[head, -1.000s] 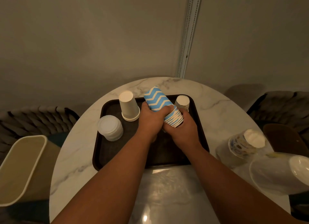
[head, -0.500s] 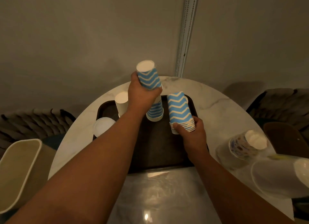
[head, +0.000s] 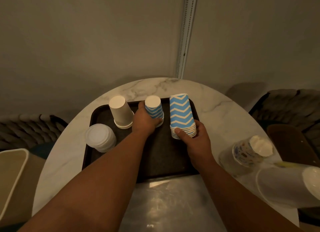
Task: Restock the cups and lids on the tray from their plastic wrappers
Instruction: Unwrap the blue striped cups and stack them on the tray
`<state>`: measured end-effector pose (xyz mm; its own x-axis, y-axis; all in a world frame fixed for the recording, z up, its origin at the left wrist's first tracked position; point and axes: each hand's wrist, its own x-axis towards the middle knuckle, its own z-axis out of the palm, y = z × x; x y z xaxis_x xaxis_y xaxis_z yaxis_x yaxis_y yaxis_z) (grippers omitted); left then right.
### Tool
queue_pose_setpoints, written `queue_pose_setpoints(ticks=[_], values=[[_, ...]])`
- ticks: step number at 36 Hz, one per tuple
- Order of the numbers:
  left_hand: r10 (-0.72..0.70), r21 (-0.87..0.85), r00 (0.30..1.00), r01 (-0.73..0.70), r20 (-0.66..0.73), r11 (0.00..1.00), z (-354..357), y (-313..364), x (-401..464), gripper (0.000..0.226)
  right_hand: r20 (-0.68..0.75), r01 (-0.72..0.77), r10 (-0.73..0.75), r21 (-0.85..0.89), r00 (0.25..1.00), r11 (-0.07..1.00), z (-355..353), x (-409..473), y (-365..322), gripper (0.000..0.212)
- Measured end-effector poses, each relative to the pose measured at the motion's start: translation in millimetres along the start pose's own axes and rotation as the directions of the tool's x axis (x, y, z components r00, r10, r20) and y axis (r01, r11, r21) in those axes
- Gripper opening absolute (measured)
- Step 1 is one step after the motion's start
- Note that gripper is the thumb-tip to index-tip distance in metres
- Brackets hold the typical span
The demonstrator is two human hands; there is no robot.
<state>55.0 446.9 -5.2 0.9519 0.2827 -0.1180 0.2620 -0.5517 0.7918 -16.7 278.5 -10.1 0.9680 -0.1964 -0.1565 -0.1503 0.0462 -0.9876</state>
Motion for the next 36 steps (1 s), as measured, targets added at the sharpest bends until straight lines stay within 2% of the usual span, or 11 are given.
queue_pose_setpoints(ticks=[5, 7, 10, 12, 14, 16, 19, 21, 26, 32, 36], values=[[-0.016, -0.08, 0.998, 0.021, 0.069, 0.997, -5, 0, -4, 0.106, 0.012, -0.003, 0.002, 0.037, 1.0, 0.999, 3, 0, -2, 0.051], [-0.015, -0.13, 0.998, 0.022, 0.053, 0.991, -7, 2, -10, 0.106, 0.014, -0.01, 0.009, 0.045, 1.0, 0.999, 5, 1, -4, 0.053], [0.006, -0.17, 0.998, -0.017, -0.06, 0.985, -10, 6, -20, 0.087, 0.027, -0.003, 0.002, 0.038, 1.0, 0.999, 9, 2, -7, 0.055], [0.029, -0.248, 0.984, -0.072, -0.175, 0.966, -15, 15, -30, 0.069, 0.039, 0.002, -0.004, 0.05, 0.999, 0.999, 11, 4, -8, 0.059], [0.044, -0.337, 0.974, -0.119, -0.22, 0.934, -22, 26, -39, 0.058, 0.051, 0.007, -0.01, 0.051, 0.999, 0.999, 13, 4, -8, 0.068], [0.041, -0.414, 0.994, -0.078, -0.097, 0.907, -25, 33, -46, 0.063, 0.077, 0.014, -0.017, 0.041, 0.997, 0.999, 15, 3, -10, 0.073], [0.021, -0.522, 0.99, 0.053, 0.136, 0.851, -25, 39, -55, 0.085, 0.124, 0.017, -0.021, 0.028, 0.992, 0.999, 18, -2, -13, 0.071], [0.031, -0.543, 0.989, 0.052, 0.143, 0.838, -25, 39, -60, 0.08, 0.143, 0.03, -0.033, 0.021, 0.989, 0.999, 20, -6, -15, 0.065], [0.041, -0.592, 0.991, 0.043, 0.128, 0.805, -30, 36, -66, 0.068, 0.169, 0.067, -0.063, -0.021, 0.984, 0.998, 23, -11, -19, 0.066], [0.071, -0.615, 0.982, 0.055, 0.178, 0.787, -30, 28, -70, 0.086, 0.222, 0.113, -0.092, -0.083, 0.971, 0.99, 22, -17, -22, 0.077], [0.075, -0.606, 0.98, 0.053, 0.184, 0.794, -28, 26, -71, 0.08, 0.214, 0.1, -0.073, -0.118, 0.974, 0.988, 21, -19, -18, 0.079]])
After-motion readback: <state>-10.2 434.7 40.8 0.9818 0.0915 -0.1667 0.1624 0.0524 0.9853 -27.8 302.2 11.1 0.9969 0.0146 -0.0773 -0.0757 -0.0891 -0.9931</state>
